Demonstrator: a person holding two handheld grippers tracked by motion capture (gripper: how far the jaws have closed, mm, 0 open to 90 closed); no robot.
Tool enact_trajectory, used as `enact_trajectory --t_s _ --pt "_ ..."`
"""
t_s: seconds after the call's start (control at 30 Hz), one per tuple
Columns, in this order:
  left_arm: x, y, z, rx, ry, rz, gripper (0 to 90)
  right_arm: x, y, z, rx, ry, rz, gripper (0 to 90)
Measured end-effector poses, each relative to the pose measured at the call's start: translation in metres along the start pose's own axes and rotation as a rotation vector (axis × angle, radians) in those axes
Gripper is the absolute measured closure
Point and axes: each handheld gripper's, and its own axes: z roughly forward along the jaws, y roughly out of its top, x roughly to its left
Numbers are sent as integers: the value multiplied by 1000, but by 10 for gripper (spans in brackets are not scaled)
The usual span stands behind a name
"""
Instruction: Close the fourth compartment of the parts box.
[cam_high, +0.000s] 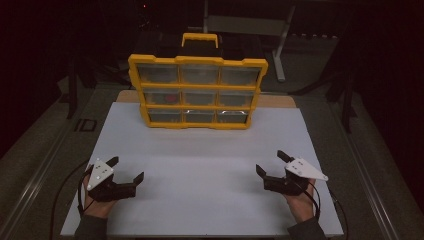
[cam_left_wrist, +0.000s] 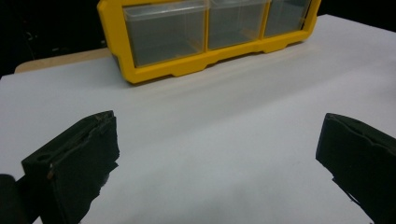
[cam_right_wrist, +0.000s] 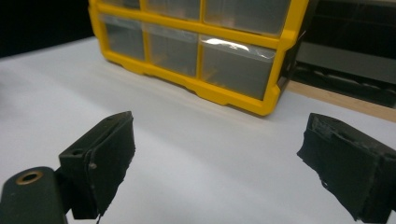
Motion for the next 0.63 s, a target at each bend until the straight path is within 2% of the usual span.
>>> enact_trajectory --t_s 0.07,0.13,0.23,0.4,0.63 --pt "0 0 -1 -10 -6 7 0 -1 -7 -6 -3 1 -12 92" --pt "0 1 -2 -23 -13 11 0 -2 -12 -13 -19 -2 -2 92" --pt "0 2 -5 -45 -15 11 0 -3 -21 -22 -63 2 6 92" --pt "2 2 -8 -72 -11 2 0 -4 -29 -30 -71 10 37 92" --pt "1 3 -7 -66 -3 8 0 -3 -32 -30 -63 23 31 92"
